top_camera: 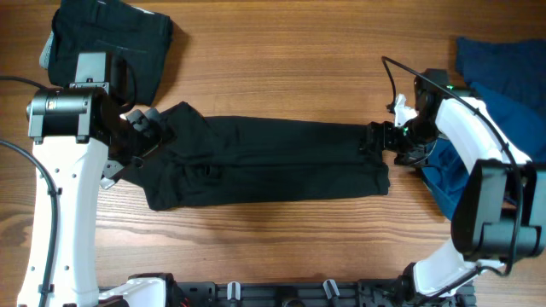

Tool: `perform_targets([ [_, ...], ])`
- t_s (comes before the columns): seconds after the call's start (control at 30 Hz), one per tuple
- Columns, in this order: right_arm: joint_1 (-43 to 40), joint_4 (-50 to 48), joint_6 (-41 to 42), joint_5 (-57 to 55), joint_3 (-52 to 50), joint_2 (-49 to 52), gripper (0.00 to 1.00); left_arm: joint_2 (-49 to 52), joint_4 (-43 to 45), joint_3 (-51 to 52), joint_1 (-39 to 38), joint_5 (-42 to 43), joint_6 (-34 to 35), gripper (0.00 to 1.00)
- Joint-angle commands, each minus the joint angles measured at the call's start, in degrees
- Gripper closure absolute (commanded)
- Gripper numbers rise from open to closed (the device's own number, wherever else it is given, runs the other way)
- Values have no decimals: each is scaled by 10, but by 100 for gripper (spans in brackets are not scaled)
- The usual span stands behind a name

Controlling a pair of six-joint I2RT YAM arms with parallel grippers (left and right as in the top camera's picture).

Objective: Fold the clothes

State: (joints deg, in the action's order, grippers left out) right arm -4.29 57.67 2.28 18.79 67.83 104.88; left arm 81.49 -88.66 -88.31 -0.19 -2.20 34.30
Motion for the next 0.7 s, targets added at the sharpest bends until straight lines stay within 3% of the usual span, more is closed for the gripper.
perform_targets([
  [0.0,-1,-2,-1,23,-5,27,1,0,1,3,4,1,-11,0],
  [0.5,0,-16,-24,75,-9,115,2,0,2,3,4,1,-11,0],
  [0.6,4,-17,-24,75,-9,118,6,0,5,3,4,1,-11,0],
  [0.67,10,-17,-30,75,-9,118,16,0,6,3,4,1,-11,0],
])
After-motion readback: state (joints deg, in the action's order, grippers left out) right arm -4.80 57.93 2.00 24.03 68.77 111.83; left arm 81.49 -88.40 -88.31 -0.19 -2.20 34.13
